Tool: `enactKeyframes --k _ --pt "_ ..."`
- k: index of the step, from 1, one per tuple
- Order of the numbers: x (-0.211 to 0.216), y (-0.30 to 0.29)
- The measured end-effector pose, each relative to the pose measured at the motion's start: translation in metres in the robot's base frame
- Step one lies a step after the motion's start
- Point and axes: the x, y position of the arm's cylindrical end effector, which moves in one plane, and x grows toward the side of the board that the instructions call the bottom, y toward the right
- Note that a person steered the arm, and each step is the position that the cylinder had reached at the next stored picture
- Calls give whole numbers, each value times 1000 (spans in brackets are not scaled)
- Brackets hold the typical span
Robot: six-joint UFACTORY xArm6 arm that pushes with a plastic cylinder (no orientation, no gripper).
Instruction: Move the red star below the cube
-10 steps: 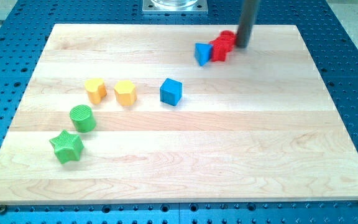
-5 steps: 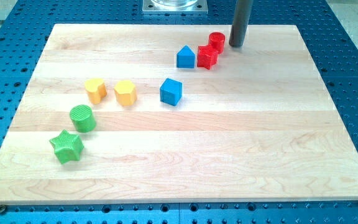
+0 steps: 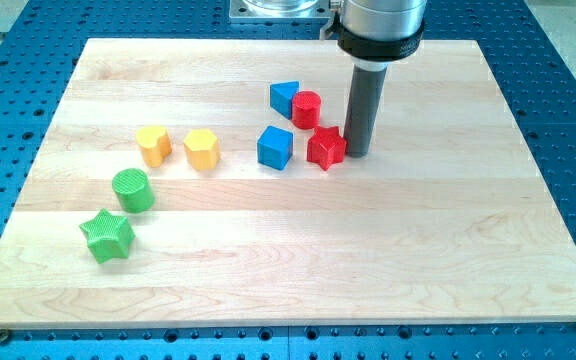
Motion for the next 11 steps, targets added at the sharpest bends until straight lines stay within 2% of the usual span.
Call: enactKeyframes --k 1,2,3,4,6,7,8,9,10,11 --pt "-7 -22" --pt "54 -39" --pt "66 -37" --pt "15 -14" --pt "80 -68" --pt "84 -65" --pt "123 -49" --pt "105 -77" --pt "96 -72" --pt "47 9"
